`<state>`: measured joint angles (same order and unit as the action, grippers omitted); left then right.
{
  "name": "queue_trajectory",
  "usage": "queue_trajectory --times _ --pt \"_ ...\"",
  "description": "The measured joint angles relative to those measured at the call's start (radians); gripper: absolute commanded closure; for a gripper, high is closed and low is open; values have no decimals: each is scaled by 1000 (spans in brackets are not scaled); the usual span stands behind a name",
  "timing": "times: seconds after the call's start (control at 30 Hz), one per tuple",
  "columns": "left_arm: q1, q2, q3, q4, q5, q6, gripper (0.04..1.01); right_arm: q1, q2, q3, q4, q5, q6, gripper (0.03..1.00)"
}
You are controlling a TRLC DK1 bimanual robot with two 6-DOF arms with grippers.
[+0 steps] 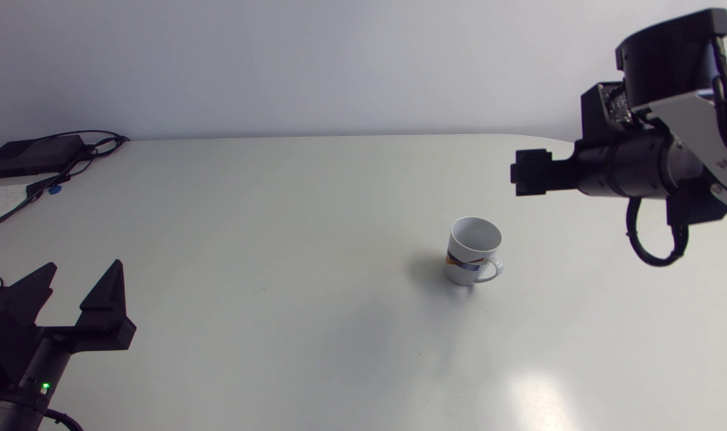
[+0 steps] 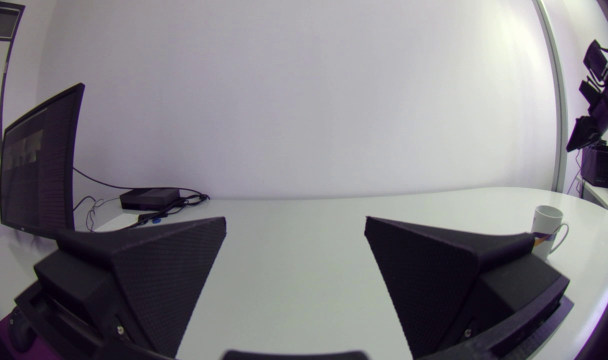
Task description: Pick up the white golf ball from the table and place it into the cup.
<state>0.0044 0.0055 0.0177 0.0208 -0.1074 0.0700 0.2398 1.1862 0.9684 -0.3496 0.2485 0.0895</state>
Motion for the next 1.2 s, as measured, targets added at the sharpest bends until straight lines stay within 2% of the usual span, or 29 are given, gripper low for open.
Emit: queue_trajectory --times 0.3,0.6,0.97,1.2 --pt "0 0 0 0 0 0 51 -85 -277 -230 113 13 -62 82" --pt "0 0 0 0 0 0 51 -159 -601 -409 125 14 -128 82" --pt "0 0 0 0 0 0 51 -169 -856 -573 126 10 -234 82" --pt "0 0 0 0 0 0 51 -169 -974 -685 191 -21 -293 80"
